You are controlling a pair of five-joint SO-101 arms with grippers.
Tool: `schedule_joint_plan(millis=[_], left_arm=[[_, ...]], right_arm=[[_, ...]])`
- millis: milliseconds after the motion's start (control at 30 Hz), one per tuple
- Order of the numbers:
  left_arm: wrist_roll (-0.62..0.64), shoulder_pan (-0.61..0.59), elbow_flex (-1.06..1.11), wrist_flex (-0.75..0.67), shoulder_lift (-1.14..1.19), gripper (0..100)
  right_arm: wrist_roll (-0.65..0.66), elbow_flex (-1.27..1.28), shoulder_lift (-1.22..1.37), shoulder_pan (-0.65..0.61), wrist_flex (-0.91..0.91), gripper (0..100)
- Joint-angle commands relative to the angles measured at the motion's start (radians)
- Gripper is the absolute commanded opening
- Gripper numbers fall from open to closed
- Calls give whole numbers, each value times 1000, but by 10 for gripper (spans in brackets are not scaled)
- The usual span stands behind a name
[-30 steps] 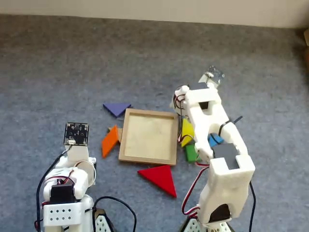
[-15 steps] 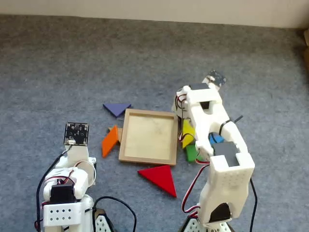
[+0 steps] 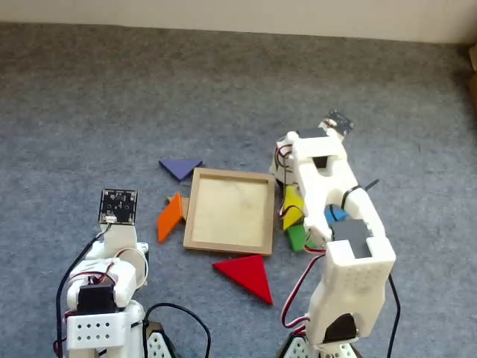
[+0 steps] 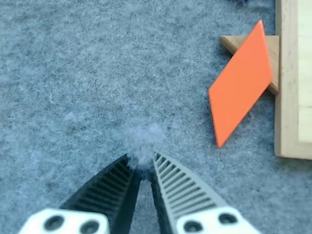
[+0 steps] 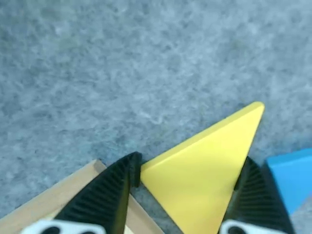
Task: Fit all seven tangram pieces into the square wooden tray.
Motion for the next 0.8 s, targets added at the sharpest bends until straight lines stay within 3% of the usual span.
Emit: schedule_joint_plan(millis=[0,433,767], left_arm=[[3,5,27,3,-10,5],[3,5,27,3,-10,5],[3,5,27,3,-10,5]], right_arm=[[-5,-15,-15,39,58,225],[2,-97,-205,36,128,222],[222,-97,-277,-120,223,221]])
